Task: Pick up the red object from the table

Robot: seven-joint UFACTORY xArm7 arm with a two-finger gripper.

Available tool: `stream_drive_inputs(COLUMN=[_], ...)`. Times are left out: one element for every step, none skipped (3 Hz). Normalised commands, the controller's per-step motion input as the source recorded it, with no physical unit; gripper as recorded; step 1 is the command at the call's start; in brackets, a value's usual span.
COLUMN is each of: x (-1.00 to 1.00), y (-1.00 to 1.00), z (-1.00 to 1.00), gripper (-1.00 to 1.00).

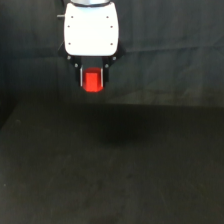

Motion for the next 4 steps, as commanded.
stream_drive_inputs(x=[0.10,-0.03,-0.01,0.04], y=[-0.09,-0.04,-0.04,-0.05], z=[0.06,0.06,0.12,0.11], gripper=[-0.84,-0.88,-0.96,-0.79])
